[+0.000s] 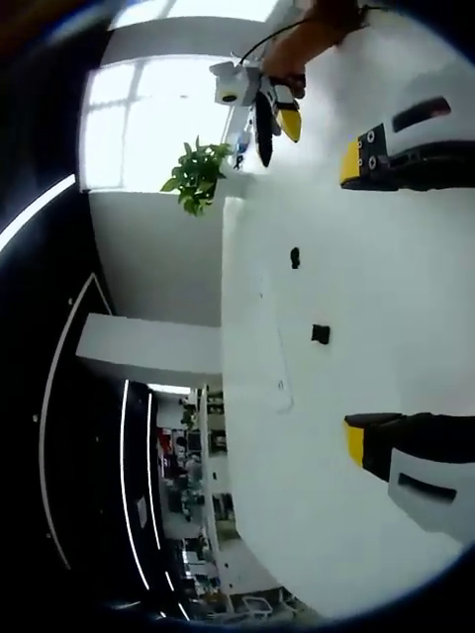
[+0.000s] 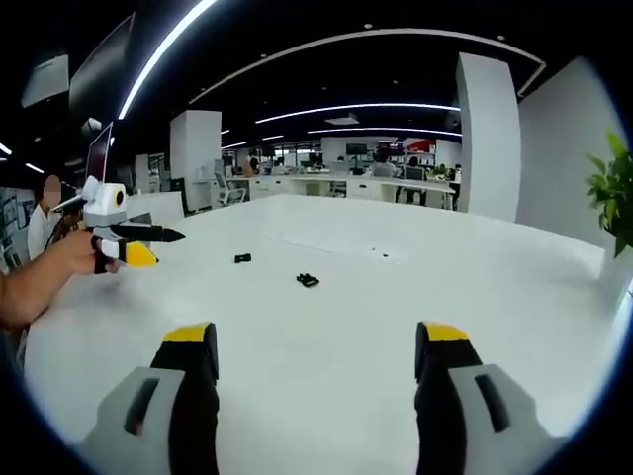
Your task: Snap the two parts of the plastic buckle together until the buckle closes and remains connected.
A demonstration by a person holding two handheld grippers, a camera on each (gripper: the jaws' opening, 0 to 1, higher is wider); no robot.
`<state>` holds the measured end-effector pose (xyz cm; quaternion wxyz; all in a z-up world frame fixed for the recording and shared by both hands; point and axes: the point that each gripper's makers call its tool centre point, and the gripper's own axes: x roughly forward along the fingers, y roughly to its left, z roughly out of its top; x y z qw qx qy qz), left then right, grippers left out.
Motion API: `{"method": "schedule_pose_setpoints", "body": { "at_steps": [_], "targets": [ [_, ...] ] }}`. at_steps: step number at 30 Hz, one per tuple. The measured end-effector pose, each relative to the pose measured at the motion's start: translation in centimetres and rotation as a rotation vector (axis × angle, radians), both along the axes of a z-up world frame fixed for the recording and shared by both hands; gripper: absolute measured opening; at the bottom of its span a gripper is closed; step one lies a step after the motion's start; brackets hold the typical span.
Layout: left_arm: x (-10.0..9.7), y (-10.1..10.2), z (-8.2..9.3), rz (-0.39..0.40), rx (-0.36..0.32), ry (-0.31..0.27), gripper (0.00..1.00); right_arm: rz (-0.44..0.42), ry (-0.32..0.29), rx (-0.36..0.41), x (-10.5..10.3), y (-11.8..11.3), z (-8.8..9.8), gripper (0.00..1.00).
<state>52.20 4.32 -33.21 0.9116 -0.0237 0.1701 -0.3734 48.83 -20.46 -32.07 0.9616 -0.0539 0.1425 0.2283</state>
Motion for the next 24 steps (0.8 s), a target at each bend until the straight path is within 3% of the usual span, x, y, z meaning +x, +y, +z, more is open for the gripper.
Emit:
{"method": "schedule_pose_setpoints", "body": {
  "at_steps": [2, 10, 13, 18, 24],
  "targets": [
    [0.1, -0.4, 0.0, -0.009, -0.001, -0.004, 0.99, -0.01, -0.012, 0.013, 0.2, 0.0, 0.3, 0.76],
    [0.9, -0.5, -0.2, -0.015, 0.033, -0.011, 0.98, -0.01, -0.001, 0.004, 1.0, 0.2, -0.1, 0.81],
    [1.3, -0.2, -0.4, -0.026, 0.066, -0.037, 0.92, -0.004, 0.012, 0.001, 1.1, 0.2, -0.5, 0.81],
    [2.1, -0.4, 0.4, -0.041, 0.023, -0.024, 0.95, 0.004, 0.015, -0.018, 1.7, 0.4, -0.7, 0.84],
    [2.7, -0.6, 1.2, -0.038, 0.025, -0.048, 0.96, 0.006, 0.019, -0.016, 1.9, 0.5, -0.8, 0.85]
  ]
}}
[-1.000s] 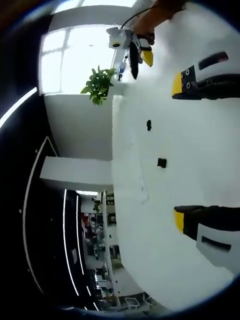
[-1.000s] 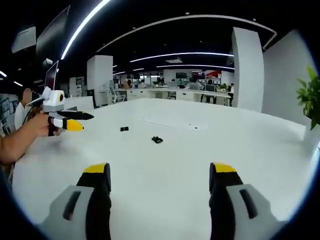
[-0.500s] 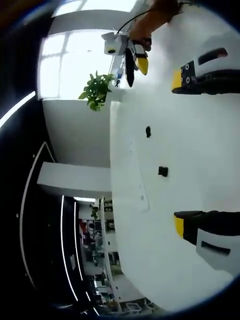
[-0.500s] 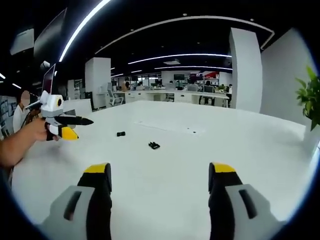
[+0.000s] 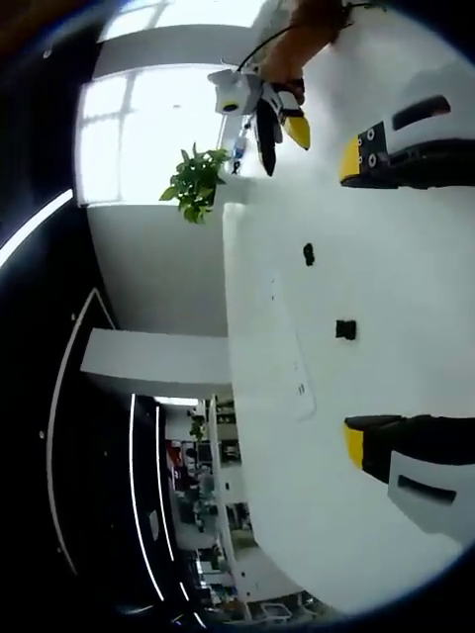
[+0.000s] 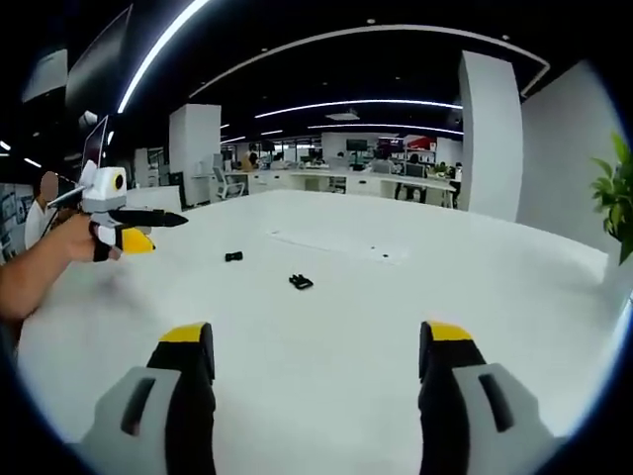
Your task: Snap the two parts of the plastic buckle together until the buckle closes and remains connected.
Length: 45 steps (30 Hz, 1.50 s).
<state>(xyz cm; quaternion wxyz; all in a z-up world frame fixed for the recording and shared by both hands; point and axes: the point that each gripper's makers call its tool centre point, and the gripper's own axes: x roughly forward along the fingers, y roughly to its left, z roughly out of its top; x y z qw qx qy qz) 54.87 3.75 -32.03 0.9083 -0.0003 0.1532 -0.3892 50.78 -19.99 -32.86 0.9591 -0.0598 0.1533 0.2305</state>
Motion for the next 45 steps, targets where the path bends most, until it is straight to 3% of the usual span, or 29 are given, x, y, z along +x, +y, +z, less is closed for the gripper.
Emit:
{"method": "schedule_pose_setpoints", "body": {
  "at_steps": [10, 16, 45],
  "targets": [
    [0.4, -0.1, -0.7, 0.01, 0.006, 0.011, 0.96, -0.009, -0.006, -0.005, 0.7, -0.4, 0.4, 0.84],
    [0.5, -0.1, -1.7, 0.015, 0.042, 0.032, 0.96, -0.016, 0.001, -0.014, 1.5, -0.5, 0.2, 0.84],
    [3.6, -1.0, -1.4, 0.012, 0.067, 0.017, 0.93, -0.017, 0.004, -0.034, 4.4, -0.5, 0.5, 0.84]
  ]
}}
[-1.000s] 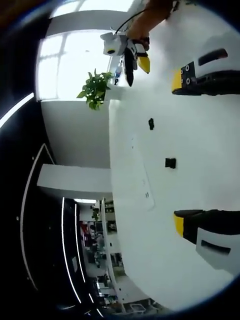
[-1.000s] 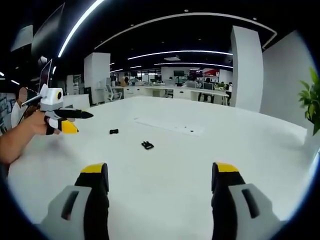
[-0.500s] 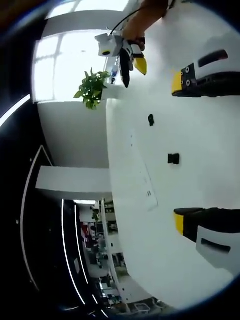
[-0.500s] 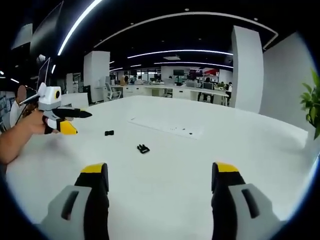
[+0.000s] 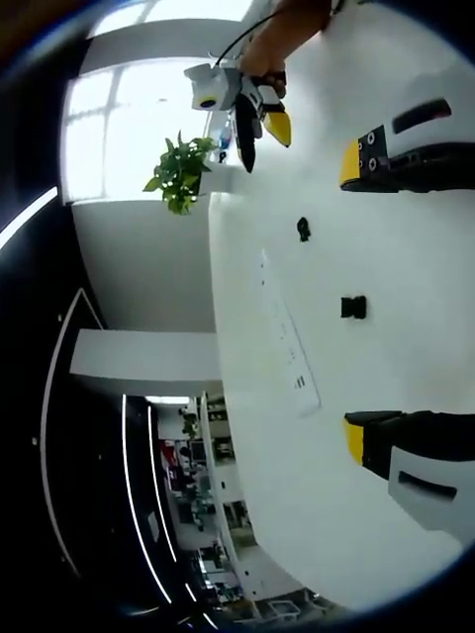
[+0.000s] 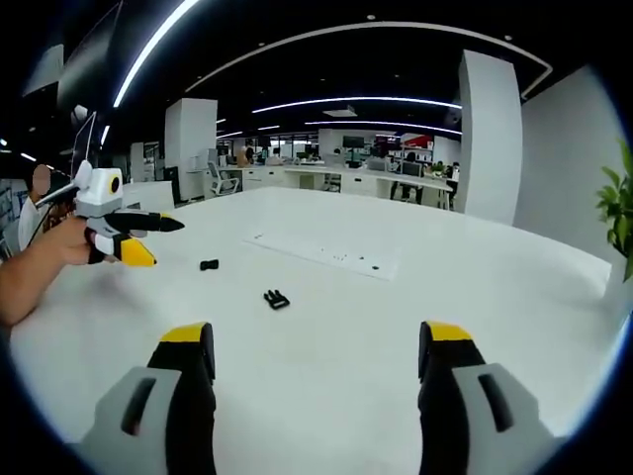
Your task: Snap the two parts of the plastic buckle together until the buckle closes and remains connected.
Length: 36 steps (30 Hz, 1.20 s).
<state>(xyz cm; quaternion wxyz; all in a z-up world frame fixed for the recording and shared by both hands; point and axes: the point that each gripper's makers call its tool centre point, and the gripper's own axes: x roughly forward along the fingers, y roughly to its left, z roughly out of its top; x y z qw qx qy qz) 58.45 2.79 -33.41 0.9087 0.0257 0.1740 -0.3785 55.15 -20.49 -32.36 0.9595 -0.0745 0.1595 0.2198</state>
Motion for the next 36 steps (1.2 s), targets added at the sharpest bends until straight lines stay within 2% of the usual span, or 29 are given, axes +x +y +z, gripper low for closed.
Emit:
{"method": "schedule_pose_setpoints", "body": {
  "at_steps": [10, 19, 26, 36],
  "targets": [
    [0.9, 0.3, 0.4, 0.01, -0.006, -0.002, 0.9, 0.008, -0.002, 0.004, 0.7, 0.2, 0.2, 0.84],
    [2.0, -0.2, 1.1, 0.014, -0.037, 0.007, 0.87, 0.022, 0.0, -0.011, 2.4, 1.1, 0.0, 0.84],
    [3.4, -0.8, 1.6, 0.021, -0.043, 0.0, 0.87, 0.02, -0.004, 0.008, 3.7, 1.0, 0.2, 0.84],
    [5.4, -1.0, 1.7, 0.02, -0.045, 0.011, 0.83, 0.028, 0.002, -0.005, 5.1, 1.1, 0.0, 0.84]
  ]
}}
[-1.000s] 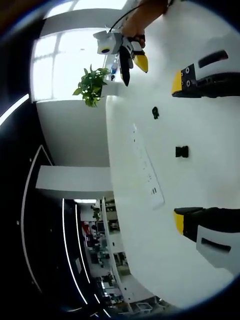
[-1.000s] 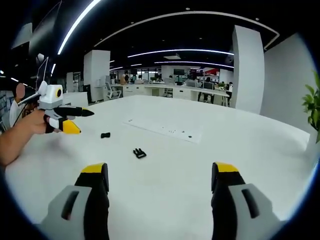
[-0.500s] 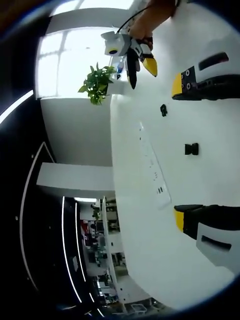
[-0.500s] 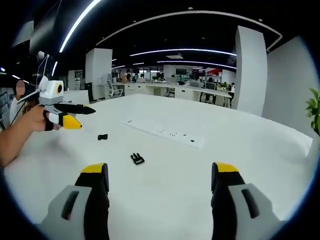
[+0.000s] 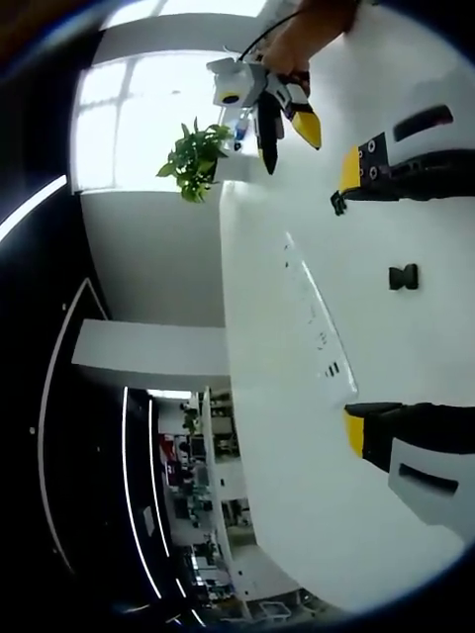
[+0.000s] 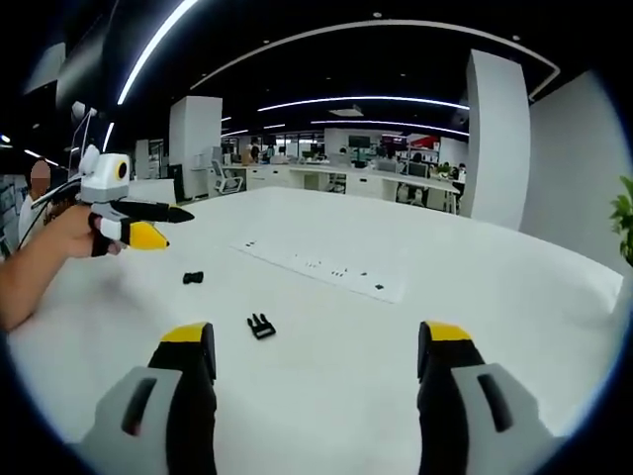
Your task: Snap the two parts of the plastic buckle together until the buckle closes and remains connected.
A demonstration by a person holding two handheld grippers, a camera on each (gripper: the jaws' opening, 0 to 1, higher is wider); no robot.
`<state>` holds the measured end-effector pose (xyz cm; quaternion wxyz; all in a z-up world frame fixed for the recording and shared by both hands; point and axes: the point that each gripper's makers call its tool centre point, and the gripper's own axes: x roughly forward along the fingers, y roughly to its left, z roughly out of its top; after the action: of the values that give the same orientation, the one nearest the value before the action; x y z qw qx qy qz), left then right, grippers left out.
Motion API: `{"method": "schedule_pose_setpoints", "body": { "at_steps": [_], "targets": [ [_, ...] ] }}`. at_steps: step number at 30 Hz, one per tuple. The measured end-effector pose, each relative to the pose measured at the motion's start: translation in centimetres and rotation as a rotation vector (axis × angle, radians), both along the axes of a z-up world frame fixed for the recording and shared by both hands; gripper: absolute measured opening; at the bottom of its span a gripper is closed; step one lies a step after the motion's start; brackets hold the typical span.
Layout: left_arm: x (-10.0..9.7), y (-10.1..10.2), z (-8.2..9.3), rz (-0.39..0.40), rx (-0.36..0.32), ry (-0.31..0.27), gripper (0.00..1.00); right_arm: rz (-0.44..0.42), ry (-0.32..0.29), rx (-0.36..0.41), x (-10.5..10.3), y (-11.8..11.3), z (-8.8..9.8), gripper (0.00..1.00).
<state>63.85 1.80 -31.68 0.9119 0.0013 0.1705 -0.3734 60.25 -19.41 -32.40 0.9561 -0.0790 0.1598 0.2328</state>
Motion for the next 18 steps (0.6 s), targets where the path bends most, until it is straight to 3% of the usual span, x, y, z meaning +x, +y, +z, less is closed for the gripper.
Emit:
{"method": "schedule_pose_setpoints", "body": {
  "at_steps": [18],
  "targets": [
    [2.5, -0.7, 0.0, -0.011, 0.021, -0.007, 0.81, 0.019, -0.02, 0.035, 3.8, 1.2, 1.6, 0.82]
  ]
}}
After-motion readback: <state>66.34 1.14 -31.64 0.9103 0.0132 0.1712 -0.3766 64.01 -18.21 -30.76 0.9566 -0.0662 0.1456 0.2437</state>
